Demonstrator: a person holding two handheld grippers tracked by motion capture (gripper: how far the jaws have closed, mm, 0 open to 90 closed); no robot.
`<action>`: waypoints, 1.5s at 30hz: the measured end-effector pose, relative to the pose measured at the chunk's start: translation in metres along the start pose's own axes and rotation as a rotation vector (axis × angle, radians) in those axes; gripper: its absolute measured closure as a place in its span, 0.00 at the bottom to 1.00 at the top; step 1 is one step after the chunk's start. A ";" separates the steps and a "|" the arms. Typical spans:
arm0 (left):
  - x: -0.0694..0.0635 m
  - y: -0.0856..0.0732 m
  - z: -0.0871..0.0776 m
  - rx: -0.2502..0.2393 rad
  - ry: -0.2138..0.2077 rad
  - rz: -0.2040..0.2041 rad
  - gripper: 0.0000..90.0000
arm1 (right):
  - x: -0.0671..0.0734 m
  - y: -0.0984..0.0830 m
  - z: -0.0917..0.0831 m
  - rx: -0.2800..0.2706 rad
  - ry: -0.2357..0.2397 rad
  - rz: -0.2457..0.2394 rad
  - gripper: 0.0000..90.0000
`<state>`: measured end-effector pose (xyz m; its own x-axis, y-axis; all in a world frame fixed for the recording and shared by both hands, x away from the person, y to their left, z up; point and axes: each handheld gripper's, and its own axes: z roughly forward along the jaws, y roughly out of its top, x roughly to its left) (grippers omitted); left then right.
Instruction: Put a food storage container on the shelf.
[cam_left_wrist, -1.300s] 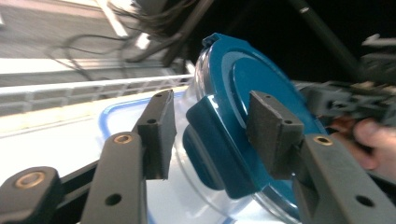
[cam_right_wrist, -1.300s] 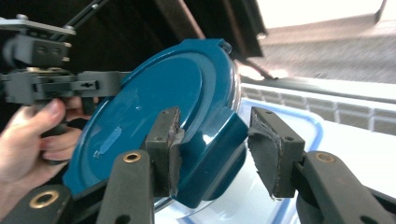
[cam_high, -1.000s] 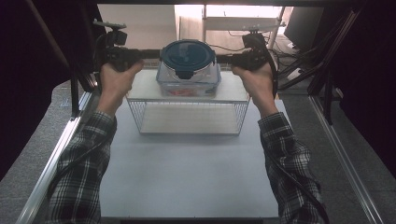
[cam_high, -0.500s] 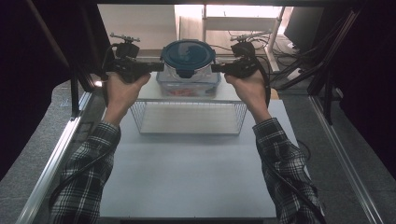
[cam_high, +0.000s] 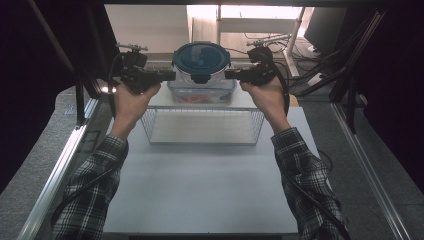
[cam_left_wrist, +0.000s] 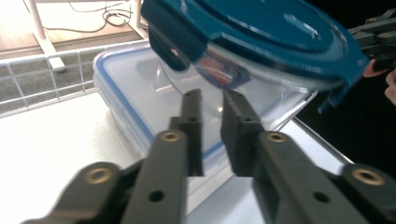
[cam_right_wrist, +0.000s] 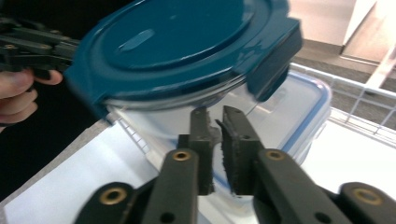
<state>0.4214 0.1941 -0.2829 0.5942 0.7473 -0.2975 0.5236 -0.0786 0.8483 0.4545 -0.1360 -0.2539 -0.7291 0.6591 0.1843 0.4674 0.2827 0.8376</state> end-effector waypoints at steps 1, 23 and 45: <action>-0.001 -0.003 -0.001 -0.005 0.006 0.010 0.83 | 0.000 0.000 0.000 0.000 0.000 0.000 0.88; -0.041 -0.083 -0.015 0.069 -0.030 0.157 0.24 | 0.023 -0.078 -0.026 -0.015 0.053 -0.112 0.28; -0.057 -0.156 -0.012 0.098 -0.079 0.150 0.12 | 0.029 -0.152 -0.027 0.023 0.045 -0.131 0.08</action>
<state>0.2984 0.1720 -0.3929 0.7141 0.6687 -0.2072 0.4799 -0.2521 0.8403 0.3484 -0.1786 -0.3617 -0.8060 0.5840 0.0970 0.3772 0.3804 0.8444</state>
